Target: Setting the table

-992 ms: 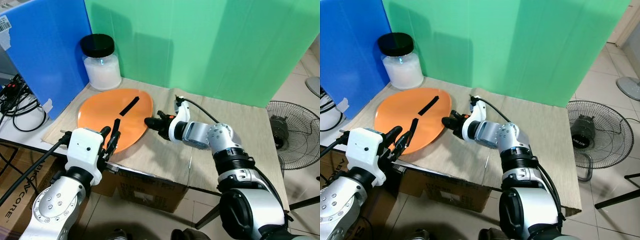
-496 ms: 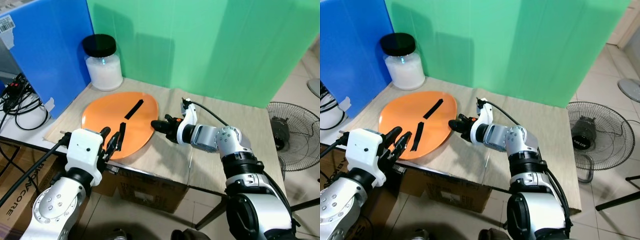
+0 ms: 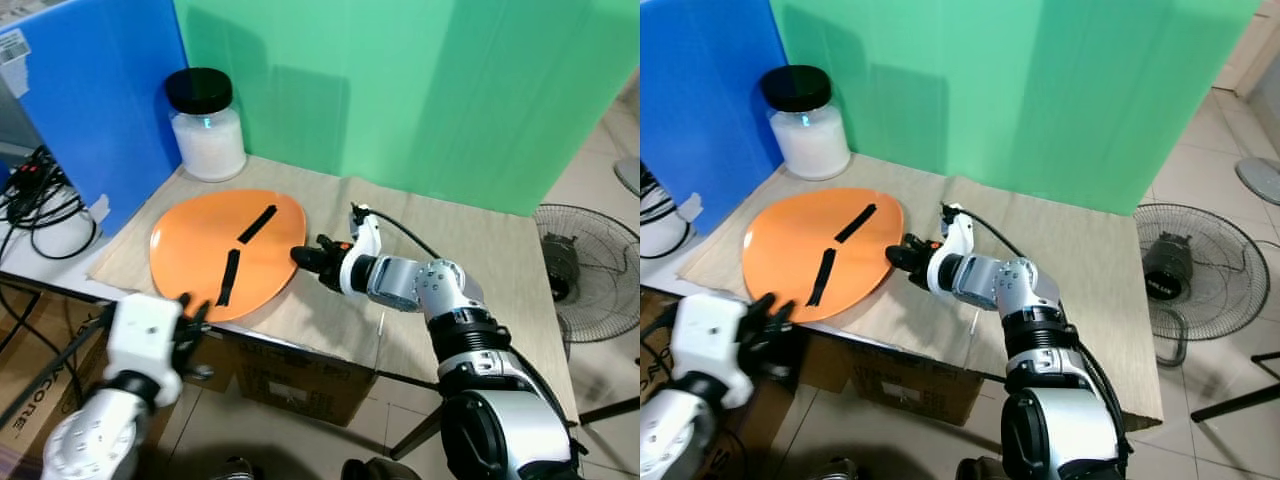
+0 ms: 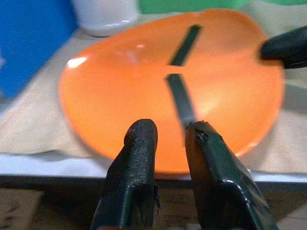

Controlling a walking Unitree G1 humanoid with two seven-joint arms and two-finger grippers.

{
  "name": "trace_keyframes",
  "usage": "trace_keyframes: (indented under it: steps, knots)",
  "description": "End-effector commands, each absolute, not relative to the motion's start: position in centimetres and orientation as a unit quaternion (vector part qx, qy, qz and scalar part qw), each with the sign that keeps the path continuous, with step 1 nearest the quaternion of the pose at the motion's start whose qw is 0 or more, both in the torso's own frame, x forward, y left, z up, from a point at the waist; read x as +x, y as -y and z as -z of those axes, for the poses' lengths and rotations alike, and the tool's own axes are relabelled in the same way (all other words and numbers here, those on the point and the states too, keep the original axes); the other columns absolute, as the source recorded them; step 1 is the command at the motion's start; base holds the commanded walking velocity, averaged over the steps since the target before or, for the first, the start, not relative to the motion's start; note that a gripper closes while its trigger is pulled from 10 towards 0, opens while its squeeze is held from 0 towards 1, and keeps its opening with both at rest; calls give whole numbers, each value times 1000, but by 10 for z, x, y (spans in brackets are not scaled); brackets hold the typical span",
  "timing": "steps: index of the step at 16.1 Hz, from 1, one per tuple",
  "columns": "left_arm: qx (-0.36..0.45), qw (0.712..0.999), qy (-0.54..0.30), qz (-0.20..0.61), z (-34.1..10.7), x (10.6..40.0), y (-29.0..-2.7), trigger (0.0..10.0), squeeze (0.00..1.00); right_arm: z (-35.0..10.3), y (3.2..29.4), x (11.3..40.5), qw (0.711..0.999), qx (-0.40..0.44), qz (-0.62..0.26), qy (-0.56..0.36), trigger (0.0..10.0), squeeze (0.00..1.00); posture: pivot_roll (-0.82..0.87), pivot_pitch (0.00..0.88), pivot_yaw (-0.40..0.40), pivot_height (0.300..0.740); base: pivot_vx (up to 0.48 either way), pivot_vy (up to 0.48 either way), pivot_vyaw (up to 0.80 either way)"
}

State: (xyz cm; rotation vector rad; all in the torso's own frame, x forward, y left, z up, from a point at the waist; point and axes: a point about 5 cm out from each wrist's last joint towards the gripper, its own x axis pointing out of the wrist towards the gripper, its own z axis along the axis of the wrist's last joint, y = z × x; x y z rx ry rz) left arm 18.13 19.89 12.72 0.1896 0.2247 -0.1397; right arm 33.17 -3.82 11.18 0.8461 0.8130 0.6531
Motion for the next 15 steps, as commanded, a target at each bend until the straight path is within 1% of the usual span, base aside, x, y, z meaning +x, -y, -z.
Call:
trace_keyframes:
  steps: [1,2,3,4,5,11,15]
  knots:
    - [103,988,-104,51,-130,181,-206,10000,0,-114,39,334,787,391,-299,-371,10000,55,24,73,-44,740,0,0,0]
    - [105,988,-104,41,-129,181,-213,10000,0,-114,39,334,787,394,-298,-371,10000,90,24,75,-44,740,0,0,0]
    - [110,988,-106,37,-128,181,-217,10000,0,-114,39,335,786,395,-297,-371,10000,357,21,75,-43,740,0,0,0]
    - [111,987,-107,36,-127,180,-218,10000,0,-114,39,335,786,396,-296,-371,10000,663,20,75,-43,740,0,0,0]
    - [112,987,-109,34,-124,179,-222,10000,0,-114,40,335,786,397,-294,-372,10000,1000,18,75,-43,740,0,0,0]
    - [116,985,-119,35,-118,179,-231,10000,0,-112,39,335,779,415,-286,-372,10000,1000,10,76,-36,740,0,0,0]
    - [110,985,-125,46,-109,184,-231,10000,0,-104,26,327,772,412,-294,-384,10000,1000,8,78,-38,740,0,0,0]
